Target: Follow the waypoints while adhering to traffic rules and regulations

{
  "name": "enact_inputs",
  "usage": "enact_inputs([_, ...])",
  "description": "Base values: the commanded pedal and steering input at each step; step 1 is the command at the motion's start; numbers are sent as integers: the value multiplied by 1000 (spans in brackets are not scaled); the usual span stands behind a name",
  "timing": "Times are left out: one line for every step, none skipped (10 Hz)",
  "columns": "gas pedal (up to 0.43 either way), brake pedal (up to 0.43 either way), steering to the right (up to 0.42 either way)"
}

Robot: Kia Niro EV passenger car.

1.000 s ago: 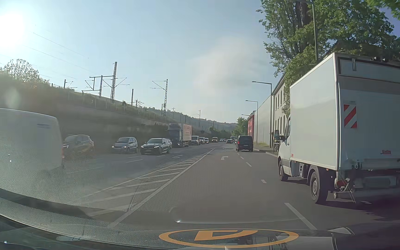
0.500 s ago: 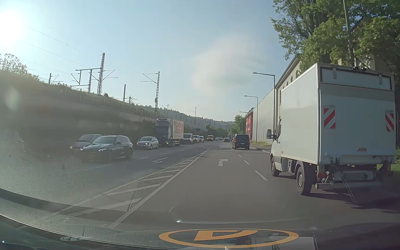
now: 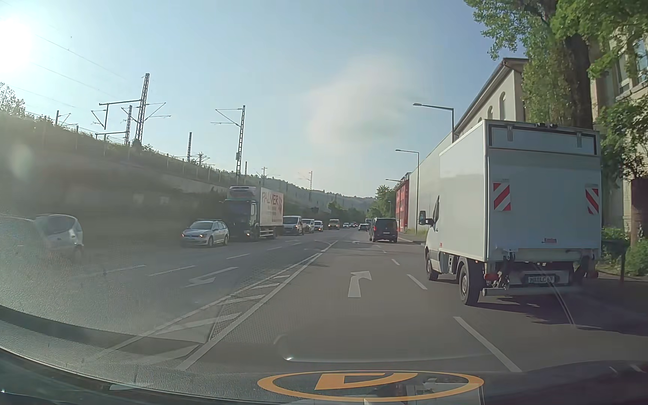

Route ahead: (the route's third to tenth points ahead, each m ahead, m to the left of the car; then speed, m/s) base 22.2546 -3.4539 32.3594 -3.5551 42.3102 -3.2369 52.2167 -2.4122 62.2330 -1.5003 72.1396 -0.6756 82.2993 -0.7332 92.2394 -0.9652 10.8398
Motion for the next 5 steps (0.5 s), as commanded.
enact_inputs([39,0,10])
enact_inputs([39,0,10])
enact_inputs([39,0,9])
enact_inputs([39,0,9])
enact_inputs([47,0,9])
